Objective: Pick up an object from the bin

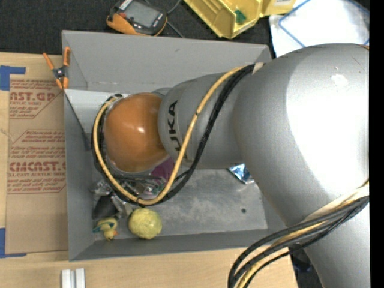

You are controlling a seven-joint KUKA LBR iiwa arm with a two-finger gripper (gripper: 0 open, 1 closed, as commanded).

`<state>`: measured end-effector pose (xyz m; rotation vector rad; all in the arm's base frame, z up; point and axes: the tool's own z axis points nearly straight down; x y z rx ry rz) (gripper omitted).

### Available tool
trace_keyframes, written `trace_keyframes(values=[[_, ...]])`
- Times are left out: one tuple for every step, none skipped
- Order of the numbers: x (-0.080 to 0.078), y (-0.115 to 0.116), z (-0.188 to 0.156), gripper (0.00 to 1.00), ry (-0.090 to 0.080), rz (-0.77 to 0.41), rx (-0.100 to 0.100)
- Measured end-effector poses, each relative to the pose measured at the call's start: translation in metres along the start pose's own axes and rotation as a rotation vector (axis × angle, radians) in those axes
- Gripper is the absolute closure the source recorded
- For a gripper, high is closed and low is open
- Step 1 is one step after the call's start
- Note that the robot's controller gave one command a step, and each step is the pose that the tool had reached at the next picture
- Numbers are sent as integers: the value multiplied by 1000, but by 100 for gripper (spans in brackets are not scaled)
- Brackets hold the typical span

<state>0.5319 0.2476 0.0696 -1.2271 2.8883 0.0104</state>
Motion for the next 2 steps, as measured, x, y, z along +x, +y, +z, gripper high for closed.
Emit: trace_keyframes(values=[[1, 1, -17, 100, 3, 1, -1], [0, 2, -34, 100, 1, 1, -3]])
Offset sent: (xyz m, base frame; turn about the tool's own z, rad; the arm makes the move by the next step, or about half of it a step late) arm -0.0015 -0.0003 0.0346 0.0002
